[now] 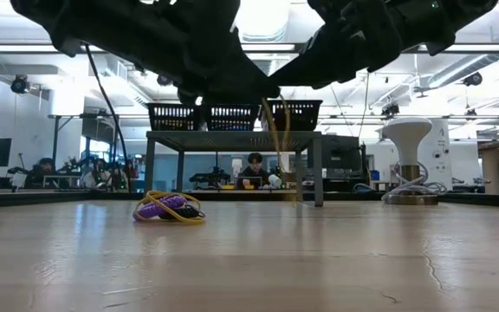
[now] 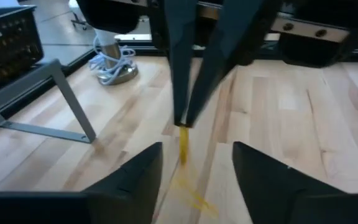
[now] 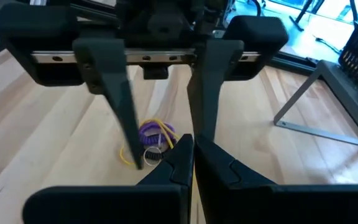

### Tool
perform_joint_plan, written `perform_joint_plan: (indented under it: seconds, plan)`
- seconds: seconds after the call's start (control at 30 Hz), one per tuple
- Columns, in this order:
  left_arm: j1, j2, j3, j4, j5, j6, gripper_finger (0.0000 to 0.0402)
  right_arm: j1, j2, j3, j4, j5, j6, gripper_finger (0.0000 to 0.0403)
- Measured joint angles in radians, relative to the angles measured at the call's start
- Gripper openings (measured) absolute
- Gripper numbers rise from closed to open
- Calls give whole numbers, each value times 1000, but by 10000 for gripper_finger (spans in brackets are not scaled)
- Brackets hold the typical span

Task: Pick & Place Office Desk Supplies
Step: Put the yellow rubberband into the left black bin on the shelf

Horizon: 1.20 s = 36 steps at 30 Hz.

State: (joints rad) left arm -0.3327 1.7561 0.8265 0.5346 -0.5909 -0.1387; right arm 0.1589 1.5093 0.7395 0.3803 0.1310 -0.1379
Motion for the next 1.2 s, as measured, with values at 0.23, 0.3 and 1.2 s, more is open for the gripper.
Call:
perform_joint_plan:
  seconds: [0.23,0.3,1.2]
  plan:
    - [4,0,0,0,-29,-19,88,0,0,0,-1,0,-1,8]
    - [4,0,0,-1,-30,-20,52,0,0,0,-1,0,-1,8]
    - [109,-446,459,-1018,-442,92,7,2,-240,-46,-217,55,-23,54]
